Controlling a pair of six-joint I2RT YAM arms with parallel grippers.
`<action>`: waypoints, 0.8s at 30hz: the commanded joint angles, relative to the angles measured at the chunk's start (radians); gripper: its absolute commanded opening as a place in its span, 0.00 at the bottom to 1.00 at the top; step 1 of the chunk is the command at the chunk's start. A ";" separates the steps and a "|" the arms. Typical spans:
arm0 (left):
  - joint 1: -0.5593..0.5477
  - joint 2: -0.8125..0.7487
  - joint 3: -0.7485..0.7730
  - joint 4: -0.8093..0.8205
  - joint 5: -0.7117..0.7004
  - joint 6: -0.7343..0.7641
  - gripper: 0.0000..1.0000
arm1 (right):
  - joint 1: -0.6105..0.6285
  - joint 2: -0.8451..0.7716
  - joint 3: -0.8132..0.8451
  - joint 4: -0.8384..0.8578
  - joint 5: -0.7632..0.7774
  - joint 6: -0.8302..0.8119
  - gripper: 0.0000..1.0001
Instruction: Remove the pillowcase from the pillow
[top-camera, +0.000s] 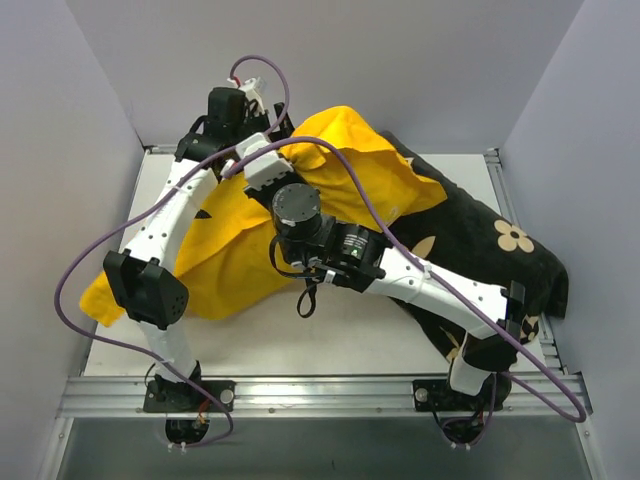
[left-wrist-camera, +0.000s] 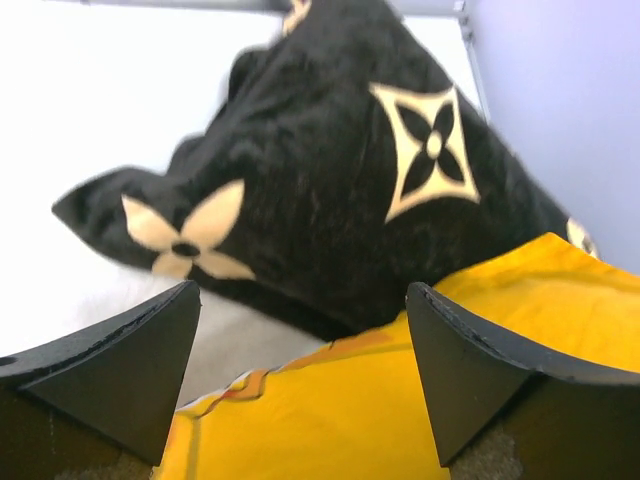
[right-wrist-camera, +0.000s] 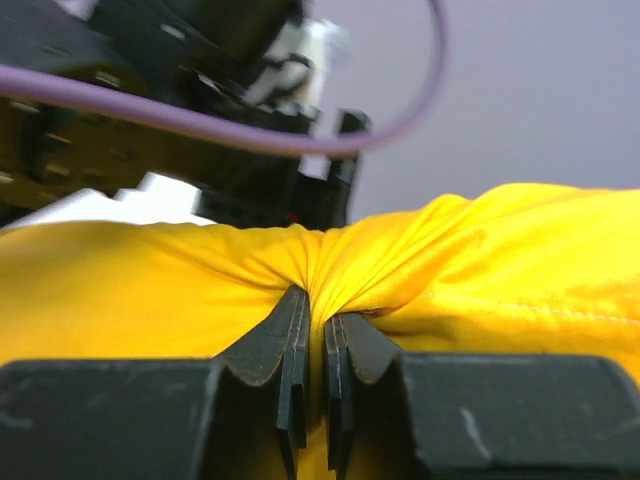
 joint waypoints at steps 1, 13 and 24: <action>0.057 0.051 0.166 -0.053 0.033 -0.058 0.93 | -0.069 -0.119 0.014 0.159 0.154 -0.031 0.00; 0.218 0.015 0.365 -0.134 -0.028 -0.081 0.93 | -0.344 0.011 0.195 -0.189 -0.020 0.287 0.00; 0.229 0.049 0.089 -0.124 -0.111 0.069 0.95 | -0.306 0.046 0.336 -0.263 0.000 0.284 0.00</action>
